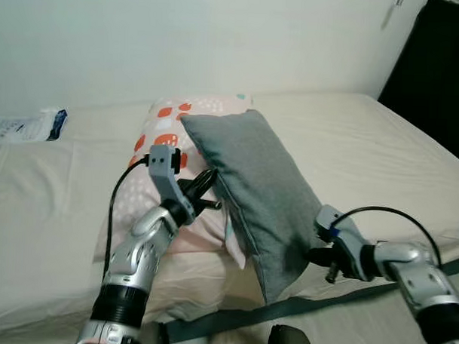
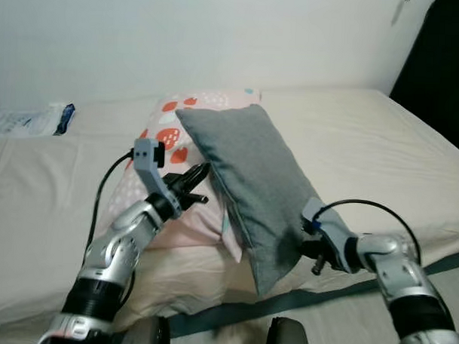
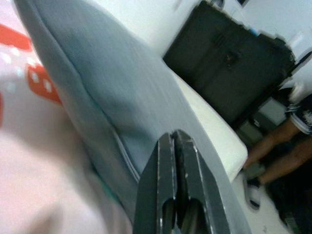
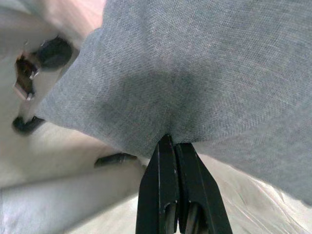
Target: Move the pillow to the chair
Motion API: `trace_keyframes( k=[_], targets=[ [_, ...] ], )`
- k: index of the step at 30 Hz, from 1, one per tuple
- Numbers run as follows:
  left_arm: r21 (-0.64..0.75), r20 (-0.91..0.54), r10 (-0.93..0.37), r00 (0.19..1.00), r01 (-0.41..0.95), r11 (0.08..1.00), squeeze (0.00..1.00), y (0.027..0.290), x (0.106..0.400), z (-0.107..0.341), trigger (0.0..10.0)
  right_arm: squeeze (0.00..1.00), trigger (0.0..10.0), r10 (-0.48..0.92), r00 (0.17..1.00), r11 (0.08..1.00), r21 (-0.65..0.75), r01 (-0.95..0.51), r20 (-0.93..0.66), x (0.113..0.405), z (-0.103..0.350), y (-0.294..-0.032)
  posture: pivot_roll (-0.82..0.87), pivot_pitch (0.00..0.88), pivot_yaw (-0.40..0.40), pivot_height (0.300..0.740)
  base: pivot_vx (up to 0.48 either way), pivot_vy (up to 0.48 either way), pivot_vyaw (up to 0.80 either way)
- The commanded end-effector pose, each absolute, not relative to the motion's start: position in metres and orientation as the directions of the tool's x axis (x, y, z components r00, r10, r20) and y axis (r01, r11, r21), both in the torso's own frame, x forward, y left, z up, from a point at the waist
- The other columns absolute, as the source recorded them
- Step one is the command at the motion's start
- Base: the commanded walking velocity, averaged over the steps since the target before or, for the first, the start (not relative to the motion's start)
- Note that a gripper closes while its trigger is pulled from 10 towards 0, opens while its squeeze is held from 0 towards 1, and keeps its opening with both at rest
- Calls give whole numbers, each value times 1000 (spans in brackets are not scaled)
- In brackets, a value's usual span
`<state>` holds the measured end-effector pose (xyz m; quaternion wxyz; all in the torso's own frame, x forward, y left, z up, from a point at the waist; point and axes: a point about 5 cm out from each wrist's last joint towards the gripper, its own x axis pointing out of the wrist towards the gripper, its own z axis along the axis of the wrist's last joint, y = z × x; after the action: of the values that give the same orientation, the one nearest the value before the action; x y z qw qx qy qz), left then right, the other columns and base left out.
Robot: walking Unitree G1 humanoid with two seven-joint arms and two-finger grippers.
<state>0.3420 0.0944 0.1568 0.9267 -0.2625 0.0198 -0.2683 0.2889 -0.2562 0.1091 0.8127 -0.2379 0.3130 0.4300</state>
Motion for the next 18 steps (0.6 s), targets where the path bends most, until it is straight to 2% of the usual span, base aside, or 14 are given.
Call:
trace_keyframes(
  k=[1,2,3,8,14,17,18],
  targets=[
    [-532,55,-488,871,439,724,106,94,349,154,10000,0,0,512,415,507,-125,-853,-752,284,107,-265,91,0,-52,584,0,0,0],
    [-532,55,-488,871,439,724,106,94,349,154,10000,0,0,512,415,507,-125,-853,-752,284,107,-265,91,0,-52,584,0,0,0],
    [-510,24,-473,881,418,752,1000,95,353,152,10000,0,0,499,419,513,-132,-848,-759,285,107,-268,93,0,-53,584,0,0,0],
    [-550,-54,-449,892,349,759,1000,94,366,152,10000,0,0,495,416,508,-135,-851,-763,285,109,-267,91,0,-53,584,0,0,0],
    [-638,-85,-459,885,306,707,1000,84,375,157,10000,0,0,515,407,499,-122,-858,-755,284,110,-260,90,0,-50,584,0,0,0],
    [-737,-61,-458,887,269,620,1000,78,380,162,10000,0,0,520,398,492,-115,-863,-756,282,108,-258,89,0,-49,584,0,0,0],
    [-737,-61,-458,887,269,620,1000,78,380,162,10000,0,0,520,398,492,-115,-863,-756,282,108,-258,89,0,-49,584,0,0,0]
  ],
)
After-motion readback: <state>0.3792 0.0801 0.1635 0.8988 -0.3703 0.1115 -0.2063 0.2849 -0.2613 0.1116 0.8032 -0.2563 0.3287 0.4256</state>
